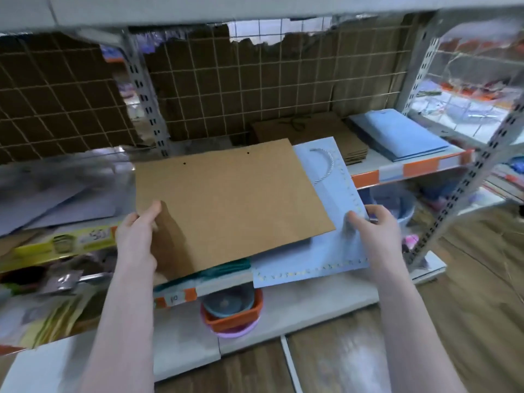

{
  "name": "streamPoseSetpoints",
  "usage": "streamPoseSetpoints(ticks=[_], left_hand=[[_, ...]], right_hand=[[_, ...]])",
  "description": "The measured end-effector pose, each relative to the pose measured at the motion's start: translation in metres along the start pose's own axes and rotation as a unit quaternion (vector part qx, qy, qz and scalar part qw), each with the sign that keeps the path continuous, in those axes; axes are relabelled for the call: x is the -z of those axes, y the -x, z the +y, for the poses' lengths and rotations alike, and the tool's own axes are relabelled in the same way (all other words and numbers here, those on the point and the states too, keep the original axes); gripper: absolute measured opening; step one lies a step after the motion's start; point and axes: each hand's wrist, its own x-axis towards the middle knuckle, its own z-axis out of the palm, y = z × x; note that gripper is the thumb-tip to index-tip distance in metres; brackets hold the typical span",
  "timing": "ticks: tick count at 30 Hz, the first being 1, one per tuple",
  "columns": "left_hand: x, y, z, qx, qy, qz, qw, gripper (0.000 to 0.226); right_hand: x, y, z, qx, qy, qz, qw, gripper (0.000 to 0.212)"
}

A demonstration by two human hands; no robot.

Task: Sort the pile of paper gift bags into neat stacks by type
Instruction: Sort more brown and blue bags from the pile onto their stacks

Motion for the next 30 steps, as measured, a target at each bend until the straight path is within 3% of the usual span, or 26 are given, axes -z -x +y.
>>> streamPoseSetpoints(ticks=[5,10,17,22,26,30], left_hand=[[-0.081,0.024,-0.013,-0.007,-0.025,-0.018,0.999,0.033],[-0.146,0.016,-0.016,-0.013,-0.036,-0.048,0.998,0.078],[-0.233,-0.008,-0.024,-0.016,-0.021,-0.054,0.998,0.074],[-0.289,-0.057,-0.02,0.007,-0.003,-0.018,1.0,0.074],[-0.326,-0.092,-0.013,0.003,0.011,-0.024,1.0,0.064],[-0.351,-0.109,-0.019,0.007,-0.002,-0.008,1.0,0.065]], right_hand=[[0.056,-0.048,0.018,-0.032,0.009,0.023,0.999,0.021],[0.086,-0.092,0.029,-0.039,0.015,0.051,0.998,0.022],[0.103,-0.17,0.035,-0.025,0.018,0.053,0.998,0.014],[0.1,-0.253,0.031,-0.017,0.022,0.067,0.997,0.027],[0.1,-0.311,0.024,-0.024,0.028,0.092,0.995,0.019],[0.095,-0.342,0.03,-0.048,0.021,0.097,0.994,0.025]])
